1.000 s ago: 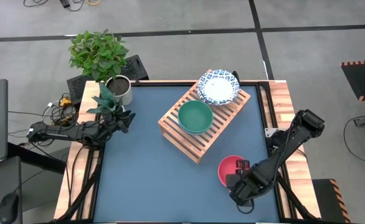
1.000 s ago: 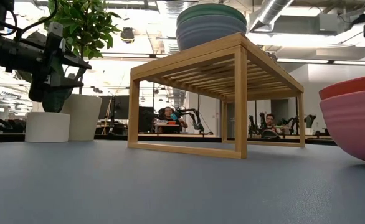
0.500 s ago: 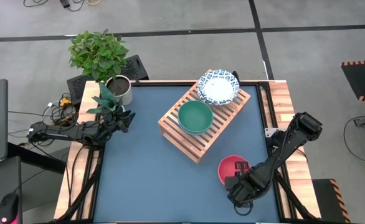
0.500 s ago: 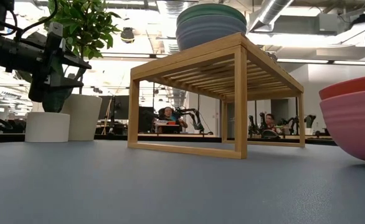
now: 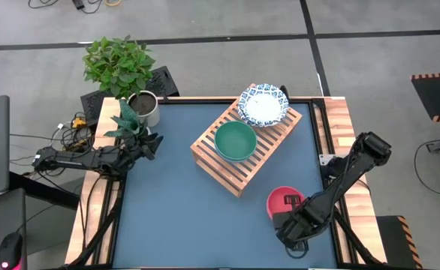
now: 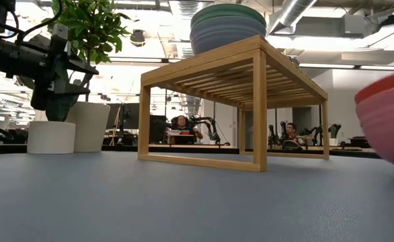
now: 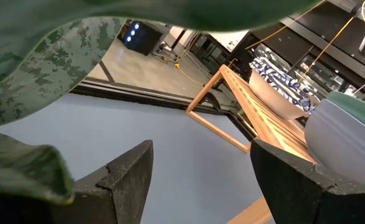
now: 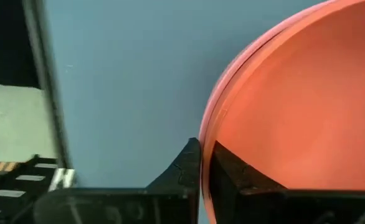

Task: Place and stack bowls onto a shelf
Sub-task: Stack the orange bowl on top of the green bowl

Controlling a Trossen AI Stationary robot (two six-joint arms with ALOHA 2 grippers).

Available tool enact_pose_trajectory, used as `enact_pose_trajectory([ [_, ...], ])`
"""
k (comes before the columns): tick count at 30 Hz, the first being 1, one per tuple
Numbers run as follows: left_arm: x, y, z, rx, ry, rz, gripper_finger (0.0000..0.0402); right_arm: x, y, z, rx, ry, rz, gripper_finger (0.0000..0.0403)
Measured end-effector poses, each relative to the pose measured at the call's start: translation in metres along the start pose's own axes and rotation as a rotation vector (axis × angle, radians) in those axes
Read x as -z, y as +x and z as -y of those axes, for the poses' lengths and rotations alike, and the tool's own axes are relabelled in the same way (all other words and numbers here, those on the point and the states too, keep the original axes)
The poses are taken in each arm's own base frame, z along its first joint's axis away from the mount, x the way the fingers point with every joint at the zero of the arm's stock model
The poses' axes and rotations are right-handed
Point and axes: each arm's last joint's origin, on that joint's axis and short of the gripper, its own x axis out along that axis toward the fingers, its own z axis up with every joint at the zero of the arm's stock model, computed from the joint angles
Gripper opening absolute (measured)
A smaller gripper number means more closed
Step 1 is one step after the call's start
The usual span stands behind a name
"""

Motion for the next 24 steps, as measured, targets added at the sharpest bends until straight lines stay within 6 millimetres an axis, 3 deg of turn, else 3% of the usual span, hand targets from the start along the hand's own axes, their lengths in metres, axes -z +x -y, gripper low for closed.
enact_pose_trajectory([
  [12,0.000,0.000,0.000,0.000,0.000,0.000,0.0253,0.001,-0.024,0.010,-0.018,0.028,0.092,0.0030],
  [24,0.000,0.000,0.000,0.000,0.012,0.000,0.0253,0.002,-0.024,0.014,0.008,0.049,0.078,0.0030],
])
